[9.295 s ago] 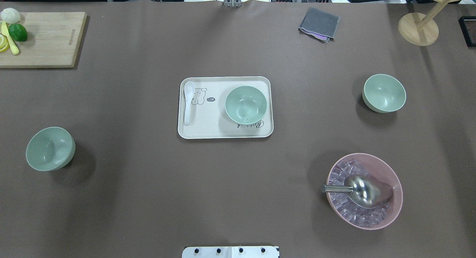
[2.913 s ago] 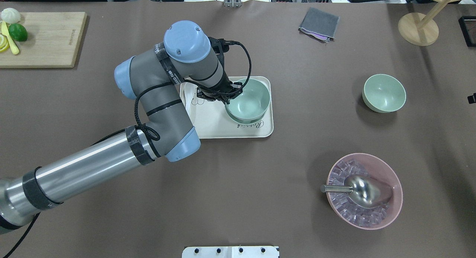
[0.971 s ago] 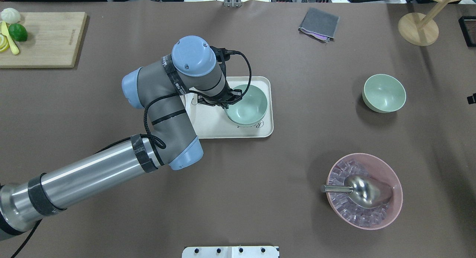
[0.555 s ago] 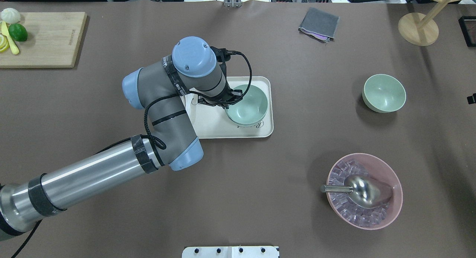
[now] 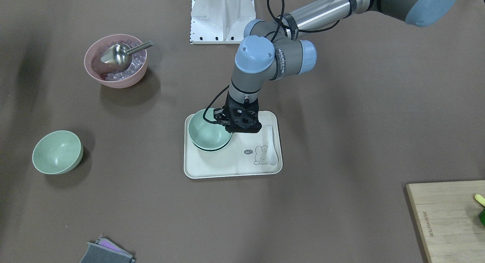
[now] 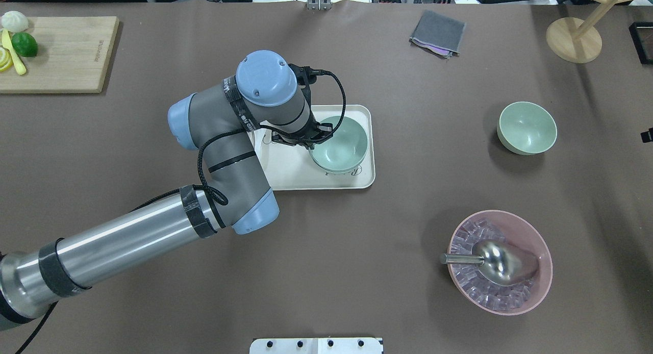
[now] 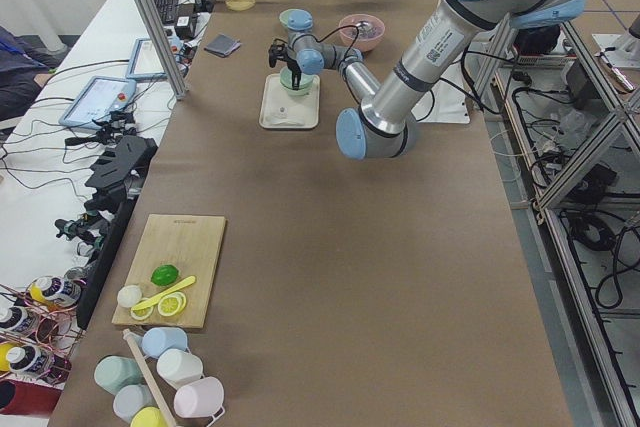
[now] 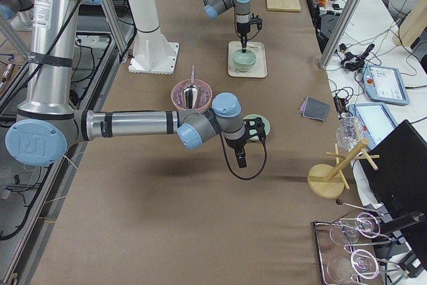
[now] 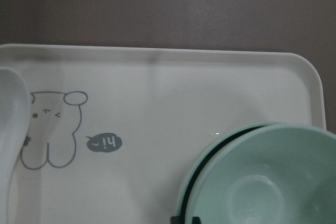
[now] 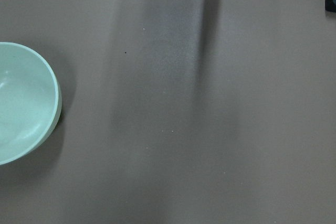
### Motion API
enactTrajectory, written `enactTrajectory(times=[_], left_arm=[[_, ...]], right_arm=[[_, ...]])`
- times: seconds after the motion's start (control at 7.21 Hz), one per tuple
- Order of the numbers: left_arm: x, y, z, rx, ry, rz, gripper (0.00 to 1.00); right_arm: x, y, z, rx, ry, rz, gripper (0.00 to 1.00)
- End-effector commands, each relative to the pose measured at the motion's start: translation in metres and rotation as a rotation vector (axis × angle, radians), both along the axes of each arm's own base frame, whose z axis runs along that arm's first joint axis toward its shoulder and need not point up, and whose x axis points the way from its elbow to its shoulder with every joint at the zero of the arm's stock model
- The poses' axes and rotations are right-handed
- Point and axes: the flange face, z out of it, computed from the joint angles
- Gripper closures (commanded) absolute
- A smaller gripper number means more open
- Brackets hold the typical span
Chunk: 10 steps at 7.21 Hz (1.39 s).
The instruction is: Stack green bowls together
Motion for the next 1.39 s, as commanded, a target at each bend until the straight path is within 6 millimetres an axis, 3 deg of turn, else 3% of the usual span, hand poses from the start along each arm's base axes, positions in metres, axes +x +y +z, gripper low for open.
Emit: enactTrajectory(times=[0.0,0.14,0.28,0.42,0.55,0.69,0.83,0.97,1.25], left_arm=[[0.000,0.000,0.000,0.001,0.001,0.002,0.70],[0.000,0.000,0.000,0.002,0.001,0.001,0.68],[0.000,0.000,-0.001,0.003,0.004,0.002,0.58],[-0.001,0.001,-0.004,0.016,0.018,0.004,0.27],[-0.006,0.000,-0.012,0.024,0.029,0.002,0.03],[-0.018,-0.005,-0.017,0.024,0.034,-0.004,0.03],[-0.037,-0.012,-0.011,0.004,0.047,0.005,0.03],[-0.079,-0.016,0.018,-0.033,0.060,0.026,0.03],[-0.185,-0.008,0.061,0.104,-0.053,0.148,0.03]], right_arm=[[0.000,0.000,0.000,0.000,0.000,0.000,0.00],[0.000,0.000,0.000,0.000,0.000,0.000,0.00],[0.000,0.000,0.000,0.000,0.000,0.000,0.00],[0.000,0.000,0.000,0.000,0.000,0.000,0.00],[0.000,-0.002,-0.001,0.003,0.006,0.004,0.00],[-0.003,-0.006,0.001,-0.003,0.009,0.001,0.00],[-0.009,-0.024,0.005,-0.009,0.008,0.000,0.00],[-0.016,-0.043,0.010,-0.030,0.002,0.016,0.01],[-0.051,-0.068,-0.003,-0.075,-0.024,0.036,0.03]])
